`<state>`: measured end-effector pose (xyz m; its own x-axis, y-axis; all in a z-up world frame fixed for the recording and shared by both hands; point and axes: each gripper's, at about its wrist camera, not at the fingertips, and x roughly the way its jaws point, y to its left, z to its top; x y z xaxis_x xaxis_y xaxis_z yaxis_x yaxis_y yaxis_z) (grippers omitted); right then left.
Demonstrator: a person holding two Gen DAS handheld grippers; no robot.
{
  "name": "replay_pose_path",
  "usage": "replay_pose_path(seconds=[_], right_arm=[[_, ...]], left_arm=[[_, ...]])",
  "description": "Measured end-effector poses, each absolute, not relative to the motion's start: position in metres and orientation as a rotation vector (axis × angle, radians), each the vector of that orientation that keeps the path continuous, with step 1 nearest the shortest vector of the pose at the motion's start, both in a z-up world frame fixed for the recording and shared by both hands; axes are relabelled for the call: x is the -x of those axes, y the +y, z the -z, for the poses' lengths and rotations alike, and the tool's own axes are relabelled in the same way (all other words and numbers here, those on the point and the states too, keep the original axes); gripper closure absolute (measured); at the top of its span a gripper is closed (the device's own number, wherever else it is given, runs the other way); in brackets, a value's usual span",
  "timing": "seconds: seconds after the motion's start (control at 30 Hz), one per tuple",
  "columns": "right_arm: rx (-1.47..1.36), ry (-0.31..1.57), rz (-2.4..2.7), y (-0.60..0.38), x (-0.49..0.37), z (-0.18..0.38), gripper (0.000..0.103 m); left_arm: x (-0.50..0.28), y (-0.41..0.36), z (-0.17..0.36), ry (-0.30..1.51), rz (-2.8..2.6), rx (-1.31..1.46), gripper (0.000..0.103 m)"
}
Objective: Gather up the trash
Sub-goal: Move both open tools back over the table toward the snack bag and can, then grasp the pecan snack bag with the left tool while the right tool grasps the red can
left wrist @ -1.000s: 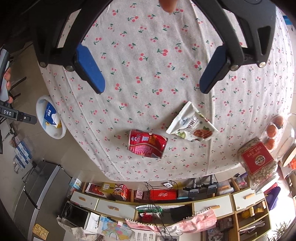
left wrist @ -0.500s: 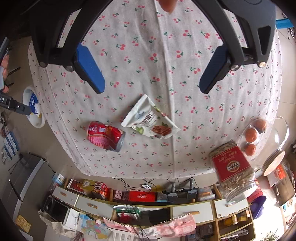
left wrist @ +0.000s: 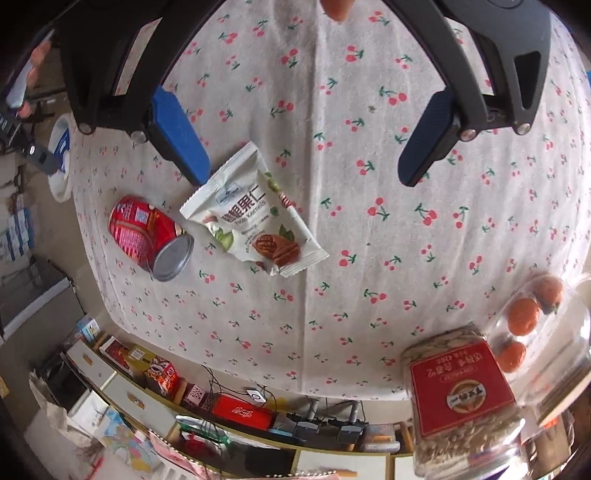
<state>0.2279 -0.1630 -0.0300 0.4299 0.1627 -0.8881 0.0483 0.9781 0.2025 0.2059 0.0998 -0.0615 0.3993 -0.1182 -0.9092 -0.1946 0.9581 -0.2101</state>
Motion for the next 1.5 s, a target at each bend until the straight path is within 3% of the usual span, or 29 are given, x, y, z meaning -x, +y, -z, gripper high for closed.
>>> replay_pose_path(seconds=[0.27, 0.53, 0.7, 0.8, 0.87, 0.97, 1.1, 1.37, 1.5], right_arm=[[-0.220, 1.148, -0.066, -0.161, -0.242, 0.039, 0.019], [-0.229, 1.152, -0.037, -0.175, -0.250, 0.040, 0.019], [-0.227, 1.158, -0.039, -0.170, -0.257, 0.044, 0.019], [-0.232, 1.159, -0.044, -0.165, -0.261, 0.046, 0.019], [-0.233, 1.160, -0.050, -0.160, -0.263, 0.048, 0.019], [-0.228, 1.162, -0.067, -0.150, -0.266, 0.051, 0.019], [-0.216, 1.163, -0.092, -0.134, -0.271, 0.055, 0.019], [-0.170, 1.129, -0.197, -0.094, -0.280, 0.053, 0.019], [0.001, 1.125, -0.307, -0.067, -0.292, 0.050, 0.019]], left_arm=[[-0.243, 0.079, 0.087, 1.182, -0.185, 0.408, 0.002], [-0.255, 0.065, 0.091, 1.168, -0.298, 0.280, 0.003], [-0.244, 0.055, 0.091, 1.157, -0.302, 0.136, 0.017], [-0.232, 0.062, 0.085, 1.145, -0.294, 0.121, 0.038], [-0.227, 0.069, 0.082, 1.152, -0.284, 0.112, 0.064], [-0.216, 0.088, 0.076, 1.174, -0.246, 0.165, 0.087], [-0.197, 0.097, 0.065, 1.185, -0.213, 0.209, 0.095], [-0.162, 0.105, 0.044, 1.144, -0.129, 0.266, 0.097], [-0.153, 0.112, 0.041, 1.138, -0.096, 0.270, 0.097]])
